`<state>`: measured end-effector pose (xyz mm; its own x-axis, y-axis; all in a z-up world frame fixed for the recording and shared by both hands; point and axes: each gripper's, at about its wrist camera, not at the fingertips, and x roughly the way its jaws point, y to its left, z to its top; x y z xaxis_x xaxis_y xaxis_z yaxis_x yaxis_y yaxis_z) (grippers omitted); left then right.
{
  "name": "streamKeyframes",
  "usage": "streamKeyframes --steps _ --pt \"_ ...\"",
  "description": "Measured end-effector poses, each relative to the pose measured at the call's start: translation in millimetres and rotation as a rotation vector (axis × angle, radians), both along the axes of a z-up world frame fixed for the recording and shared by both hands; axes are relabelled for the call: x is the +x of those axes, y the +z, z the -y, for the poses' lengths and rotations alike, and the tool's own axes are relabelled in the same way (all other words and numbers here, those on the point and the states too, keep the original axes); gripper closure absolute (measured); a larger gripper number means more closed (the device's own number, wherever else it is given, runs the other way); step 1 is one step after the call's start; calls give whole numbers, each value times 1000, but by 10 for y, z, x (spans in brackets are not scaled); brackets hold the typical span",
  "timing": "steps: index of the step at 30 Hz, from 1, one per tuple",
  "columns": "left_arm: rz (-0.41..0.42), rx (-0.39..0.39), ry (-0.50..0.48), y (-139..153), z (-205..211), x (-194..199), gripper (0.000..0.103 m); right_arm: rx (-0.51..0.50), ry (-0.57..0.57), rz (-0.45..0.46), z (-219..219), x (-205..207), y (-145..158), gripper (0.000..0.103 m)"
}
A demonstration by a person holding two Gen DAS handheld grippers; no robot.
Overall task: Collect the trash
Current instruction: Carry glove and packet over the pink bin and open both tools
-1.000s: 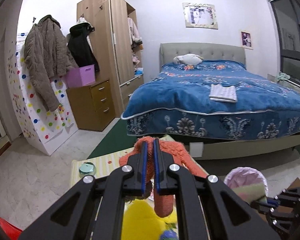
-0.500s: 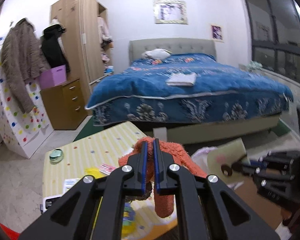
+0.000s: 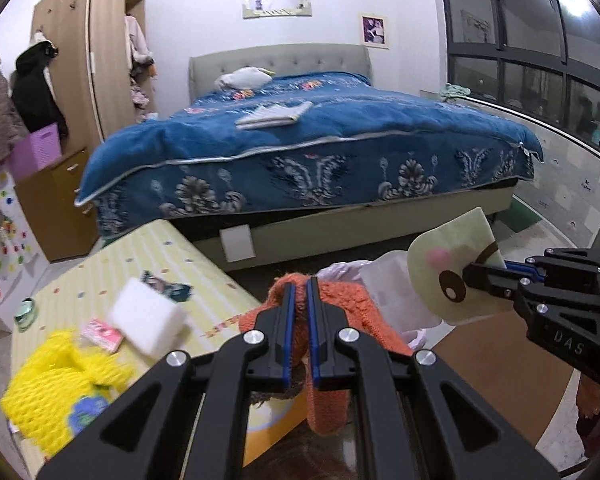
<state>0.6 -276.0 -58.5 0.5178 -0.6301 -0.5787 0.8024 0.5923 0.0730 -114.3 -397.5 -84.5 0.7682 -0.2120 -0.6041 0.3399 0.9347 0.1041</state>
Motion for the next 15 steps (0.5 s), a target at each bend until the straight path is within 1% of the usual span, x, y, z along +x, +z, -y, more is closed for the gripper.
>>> streamKeyframes --steps 10,15 --pt "-60 55 -46 -339 754 265 99 61 -112 -44 666 244 -404 97" --pt "-97 91 -61 -551 1112 428 98 85 -147 -70 916 374 -586 97"
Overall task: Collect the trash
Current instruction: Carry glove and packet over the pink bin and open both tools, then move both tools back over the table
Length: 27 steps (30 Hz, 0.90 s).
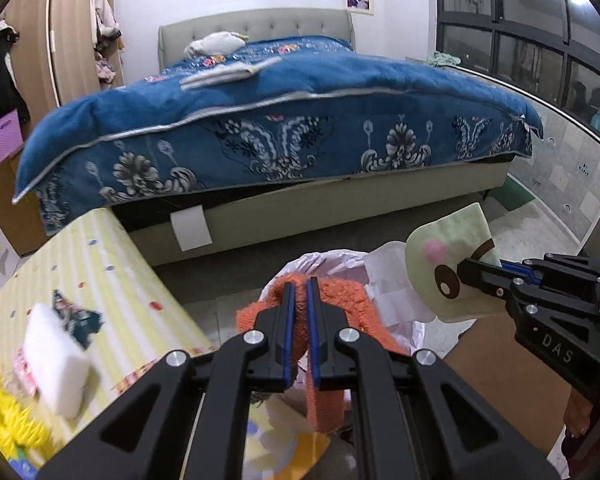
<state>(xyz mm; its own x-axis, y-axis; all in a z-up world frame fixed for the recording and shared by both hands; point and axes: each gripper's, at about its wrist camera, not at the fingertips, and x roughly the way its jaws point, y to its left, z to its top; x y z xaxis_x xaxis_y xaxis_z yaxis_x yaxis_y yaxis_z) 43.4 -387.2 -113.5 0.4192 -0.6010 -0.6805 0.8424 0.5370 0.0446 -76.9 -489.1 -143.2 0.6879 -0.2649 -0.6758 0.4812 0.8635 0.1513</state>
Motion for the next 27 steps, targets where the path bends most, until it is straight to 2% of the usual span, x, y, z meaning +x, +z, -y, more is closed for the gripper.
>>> streamKeyframes --steps 2,3,4,5,6,7,8,15,21,27 --pt "-7 16 1 -73 113 62 96 16 -7 -10 99 71 -87 96" --pt "-13 22 5 -103 151 93 89 28 -8 -14 144 110 -125 93" --pt "-25 29 10 -131 187 137 74 42 -10 -15 196 154 -174 93" --pt "-31 29 14 -146 200 163 65 48 -13 -17 229 181 -198 91" --pt "-37 26 24 -157 196 192 50 52 -18 -19 254 199 -219 82" --pt "-39 20 34 -157 185 209 48 51 -27 -21 269 209 -236 72" --pt "-43 14 42 -157 157 227 48 51 -31 -17 270 203 -238 70" --pt "-29 7 130 -35 -217 242 48 65 -38 8 116 -3 -163 70" --pt "0 0 153 154 -601 10 48 53 5 7 -154 -89 -33 70" --pt "24 -15 194 304 -1095 -237 48 25 89 11 -613 -51 136 70"
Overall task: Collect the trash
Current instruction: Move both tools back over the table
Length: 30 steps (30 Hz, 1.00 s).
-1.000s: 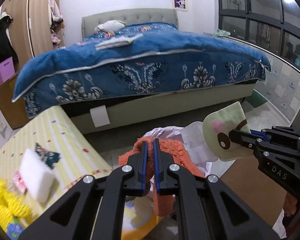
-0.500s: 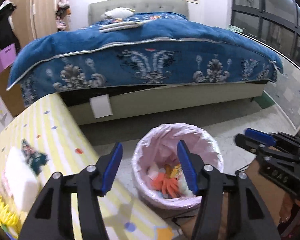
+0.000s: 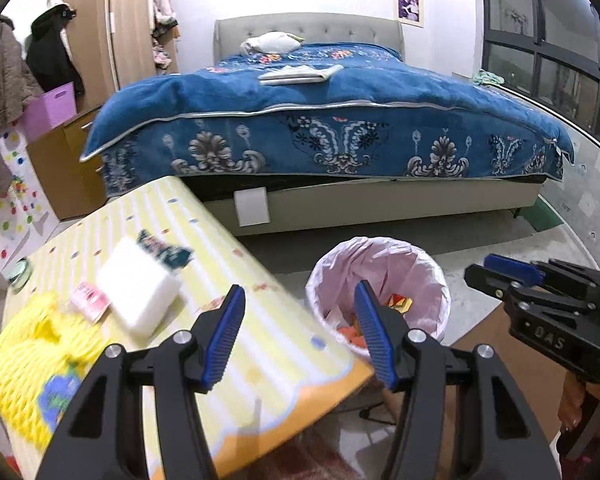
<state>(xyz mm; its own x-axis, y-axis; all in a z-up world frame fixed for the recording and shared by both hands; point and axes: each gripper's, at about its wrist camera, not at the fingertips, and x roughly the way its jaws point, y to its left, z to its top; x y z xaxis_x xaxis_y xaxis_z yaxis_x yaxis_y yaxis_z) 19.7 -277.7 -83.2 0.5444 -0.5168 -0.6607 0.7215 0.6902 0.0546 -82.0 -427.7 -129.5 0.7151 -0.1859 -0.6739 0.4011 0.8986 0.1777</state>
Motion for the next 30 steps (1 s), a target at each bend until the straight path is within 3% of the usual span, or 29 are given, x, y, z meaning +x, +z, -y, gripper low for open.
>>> streamKeyframes --steps 13,22,30 --pt "-8 0 249 53 -1324 47 43 -62 217 -30 -1040 329 166 66" --pt "-94 -84 443 -35 -2213 222 35 -99 314 -30 -1494 547 192 58" --pt "-178 -120 494 -181 -2347 432 35 -102 351 -45 -1609 639 112 58"
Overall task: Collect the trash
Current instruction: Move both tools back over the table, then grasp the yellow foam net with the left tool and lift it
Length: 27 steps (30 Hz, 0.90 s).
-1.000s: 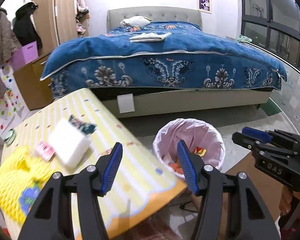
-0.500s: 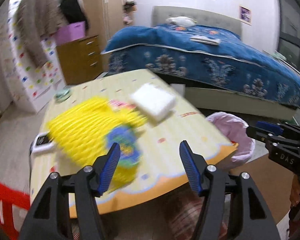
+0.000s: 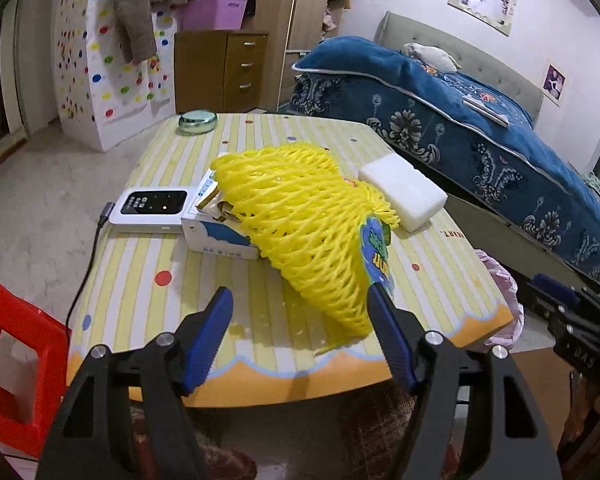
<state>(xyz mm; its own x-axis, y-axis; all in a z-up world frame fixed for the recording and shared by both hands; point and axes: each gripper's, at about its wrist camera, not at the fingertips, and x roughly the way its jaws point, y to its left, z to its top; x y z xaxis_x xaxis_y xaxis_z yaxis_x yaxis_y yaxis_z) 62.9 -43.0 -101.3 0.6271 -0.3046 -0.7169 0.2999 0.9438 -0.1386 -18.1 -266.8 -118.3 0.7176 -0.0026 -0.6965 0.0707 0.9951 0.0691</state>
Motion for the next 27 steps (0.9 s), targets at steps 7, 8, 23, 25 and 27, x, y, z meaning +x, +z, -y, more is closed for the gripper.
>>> streamKeyframes --steps 7,8,23,25,27 --pt "-55 -27 -13 -146 118 224 35 8 12 -13 -11 44 -65 57" --pt "-67 -38 -12 -166 126 255 35 9 14 -14 -8 43 -74 57" --pt "47 -96 -35 72 87 169 93 3 15 9 -12 -42 10 57" --pt "100 -92 -49 210 84 106 93 -3 22 13 -37 -49 36 57" --pt "155 -90 -54 380 60 45 93 -8 26 21 -54 -50 67 57"
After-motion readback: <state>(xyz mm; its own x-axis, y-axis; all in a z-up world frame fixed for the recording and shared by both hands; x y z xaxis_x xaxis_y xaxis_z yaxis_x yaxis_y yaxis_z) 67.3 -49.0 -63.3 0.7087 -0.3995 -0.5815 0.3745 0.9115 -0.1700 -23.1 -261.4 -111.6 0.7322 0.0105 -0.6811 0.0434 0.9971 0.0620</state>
